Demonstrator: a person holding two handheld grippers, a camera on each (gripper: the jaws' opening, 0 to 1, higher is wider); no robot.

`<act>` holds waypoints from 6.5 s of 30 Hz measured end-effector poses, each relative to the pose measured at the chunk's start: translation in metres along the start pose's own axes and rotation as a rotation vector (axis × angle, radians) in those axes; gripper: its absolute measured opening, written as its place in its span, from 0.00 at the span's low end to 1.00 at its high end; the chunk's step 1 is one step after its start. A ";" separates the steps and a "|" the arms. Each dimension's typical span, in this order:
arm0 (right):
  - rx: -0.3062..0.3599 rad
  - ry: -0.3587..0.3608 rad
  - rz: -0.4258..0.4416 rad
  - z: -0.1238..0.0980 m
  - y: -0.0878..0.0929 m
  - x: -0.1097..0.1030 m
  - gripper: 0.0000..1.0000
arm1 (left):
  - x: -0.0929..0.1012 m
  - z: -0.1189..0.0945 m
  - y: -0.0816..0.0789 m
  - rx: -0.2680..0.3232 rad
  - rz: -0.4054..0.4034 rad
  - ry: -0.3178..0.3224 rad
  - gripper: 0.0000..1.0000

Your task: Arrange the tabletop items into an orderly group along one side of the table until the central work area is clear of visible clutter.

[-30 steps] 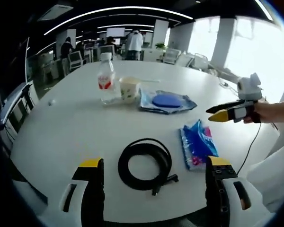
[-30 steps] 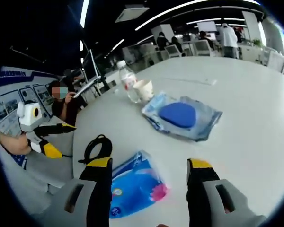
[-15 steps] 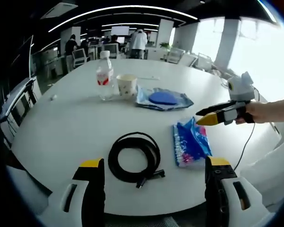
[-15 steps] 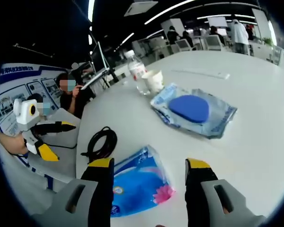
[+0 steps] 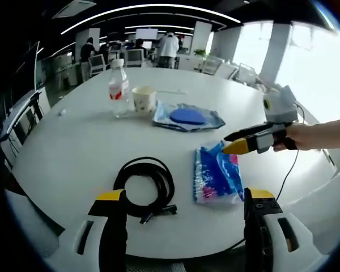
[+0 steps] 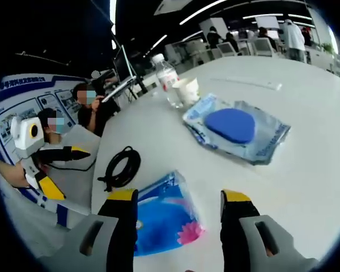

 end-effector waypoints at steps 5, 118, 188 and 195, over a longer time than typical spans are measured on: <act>0.005 -0.013 -0.002 -0.003 0.000 0.003 0.56 | 0.007 0.005 0.005 -0.030 -0.020 -0.013 0.80; 0.196 0.361 0.158 -0.134 0.038 0.018 0.00 | 0.108 0.102 -0.021 -0.297 0.309 0.278 0.00; 0.225 0.638 0.240 -0.165 0.036 0.059 0.00 | 0.154 0.187 -0.086 -0.295 0.303 0.445 0.00; 0.222 0.641 0.249 -0.163 0.037 0.072 0.00 | 0.158 0.199 -0.092 -0.298 0.298 0.447 0.00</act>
Point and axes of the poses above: the point that each gripper's makers call its tool centre point, and the gripper's own axes: z roughly forward along the fingers, x roughly to its right, y roughly out of its underside, the point moved 7 cm from there along -z, roughly backward along the fingers, and after that the axes turned 15 degrees about -z, right-handed, at the moved point
